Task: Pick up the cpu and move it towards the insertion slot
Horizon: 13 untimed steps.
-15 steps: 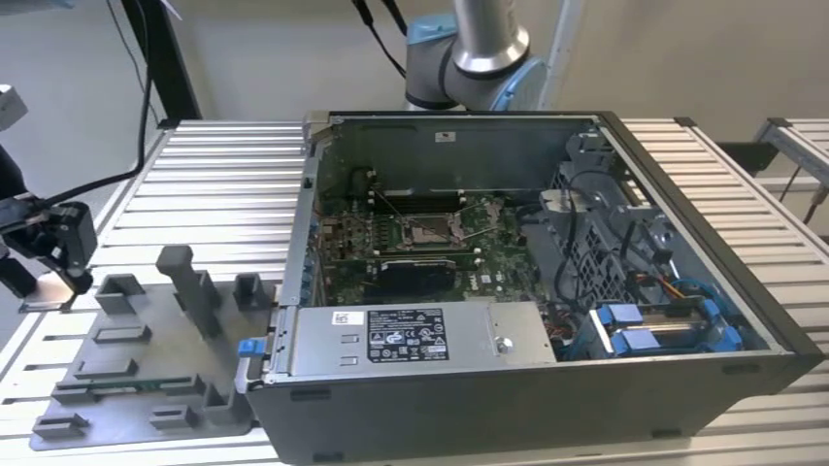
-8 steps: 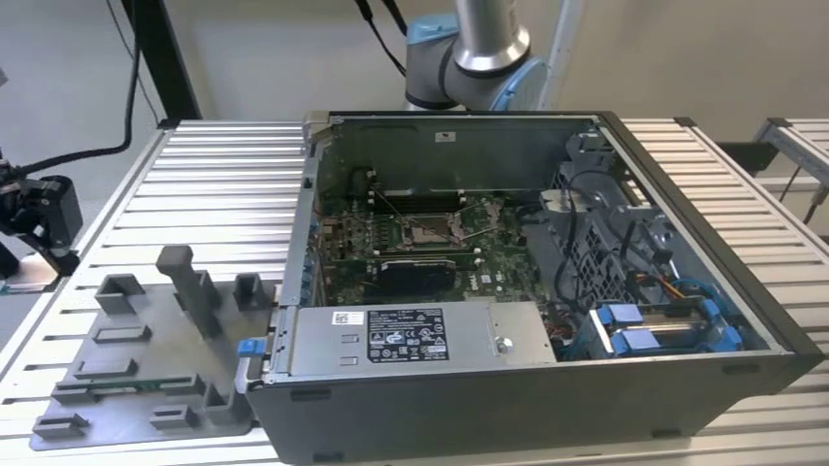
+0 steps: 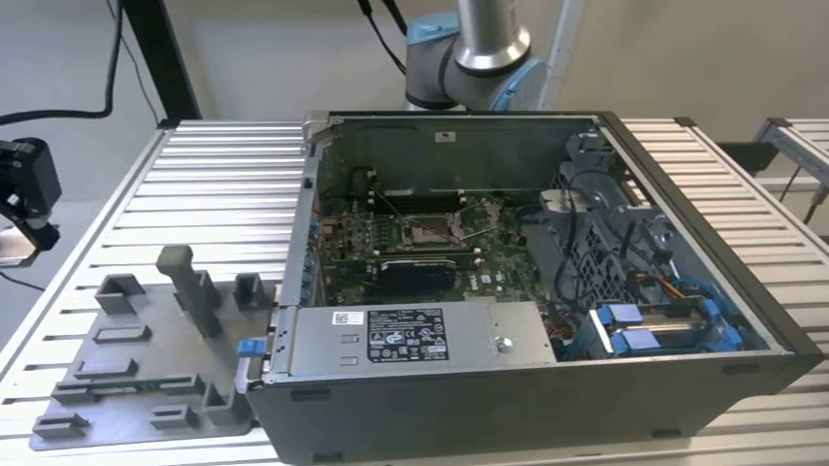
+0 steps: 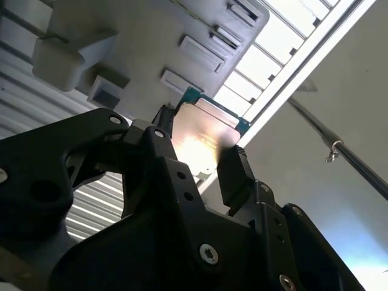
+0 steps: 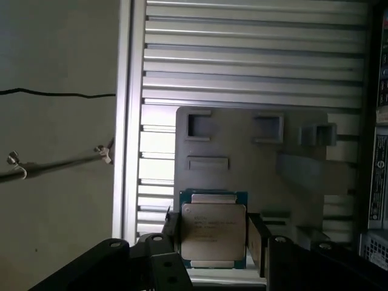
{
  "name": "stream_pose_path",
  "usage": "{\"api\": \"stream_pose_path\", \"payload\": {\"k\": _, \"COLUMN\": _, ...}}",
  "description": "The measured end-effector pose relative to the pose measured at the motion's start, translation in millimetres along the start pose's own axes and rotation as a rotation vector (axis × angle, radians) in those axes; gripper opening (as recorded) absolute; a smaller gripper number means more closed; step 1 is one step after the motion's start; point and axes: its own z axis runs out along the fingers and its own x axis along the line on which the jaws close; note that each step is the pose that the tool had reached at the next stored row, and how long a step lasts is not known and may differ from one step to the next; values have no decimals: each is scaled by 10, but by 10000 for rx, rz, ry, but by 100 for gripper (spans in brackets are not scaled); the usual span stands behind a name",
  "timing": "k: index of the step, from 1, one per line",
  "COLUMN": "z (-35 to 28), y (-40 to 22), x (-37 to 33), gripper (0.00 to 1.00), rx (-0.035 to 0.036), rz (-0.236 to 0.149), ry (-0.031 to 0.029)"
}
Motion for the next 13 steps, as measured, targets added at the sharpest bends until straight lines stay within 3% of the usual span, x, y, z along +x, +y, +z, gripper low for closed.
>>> {"api": "stream_pose_path", "payload": {"k": 6, "z": -183, "y": 6, "x": -1, "gripper": 0, "rx": 0, "rz": -1, "ry": 0}}
{"api": "stream_pose_path", "payload": {"k": 13, "z": -191, "y": 6, "x": -1, "gripper": 0, "rx": 0, "rz": 0, "ry": 0}}
